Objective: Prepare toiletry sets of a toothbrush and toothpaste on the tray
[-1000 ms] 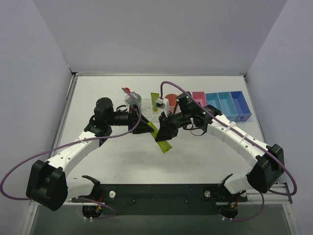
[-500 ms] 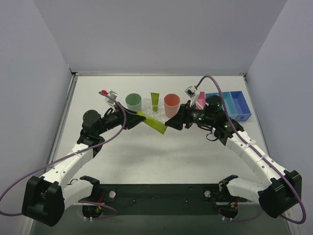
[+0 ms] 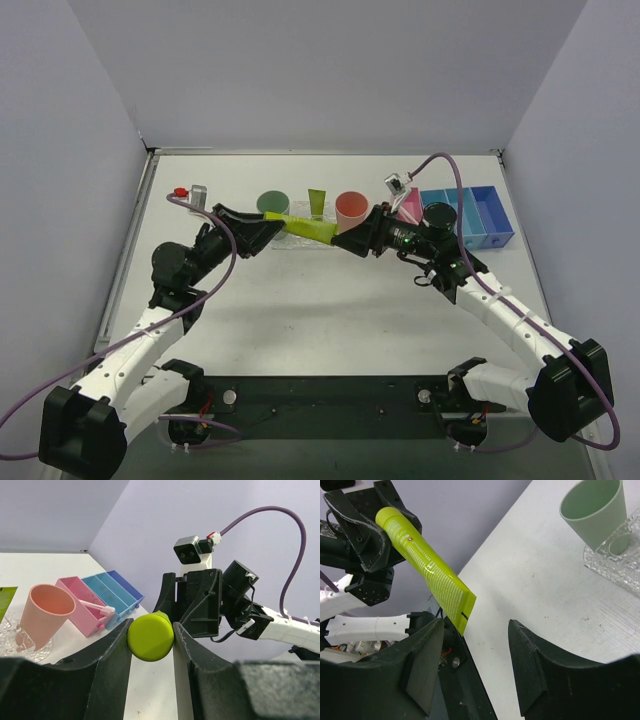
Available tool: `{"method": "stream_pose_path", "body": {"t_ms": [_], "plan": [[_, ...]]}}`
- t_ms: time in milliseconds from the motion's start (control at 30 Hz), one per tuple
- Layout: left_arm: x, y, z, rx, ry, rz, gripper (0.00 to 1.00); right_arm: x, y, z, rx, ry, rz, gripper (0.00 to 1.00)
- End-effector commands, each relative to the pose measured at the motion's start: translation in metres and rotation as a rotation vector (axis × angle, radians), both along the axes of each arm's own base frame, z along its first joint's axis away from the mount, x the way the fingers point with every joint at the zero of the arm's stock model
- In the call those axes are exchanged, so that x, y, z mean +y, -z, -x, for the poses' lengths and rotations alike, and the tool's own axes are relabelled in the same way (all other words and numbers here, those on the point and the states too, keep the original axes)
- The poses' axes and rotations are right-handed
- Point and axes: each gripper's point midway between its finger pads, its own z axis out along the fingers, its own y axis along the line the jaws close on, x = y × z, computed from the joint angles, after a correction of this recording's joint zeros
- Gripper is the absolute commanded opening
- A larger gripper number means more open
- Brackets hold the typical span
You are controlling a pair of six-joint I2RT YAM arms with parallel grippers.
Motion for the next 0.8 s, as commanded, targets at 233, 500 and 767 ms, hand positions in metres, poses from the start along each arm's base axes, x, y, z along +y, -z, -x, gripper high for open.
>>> {"method": "stream_pose_path", "body": {"t_ms": [233,500,767], "plan": [[0.008,-0.036,0.012,-0.08,0.0,0.11,0.0,0.008,-0.056,0.005,-0.145,-0.046,-0.186,0.42],[0.009,-0.042,0.015,-0.097,0.004,0.127,0.0,0.021,-0.063,0.011,-0.143,-0.105,-0.22,0.36],[0.008,-0.04,0.017,-0.1,0.014,0.12,0.0,0.021,-0.068,0.01,-0.156,-0.099,-0.241,0.24]]}}
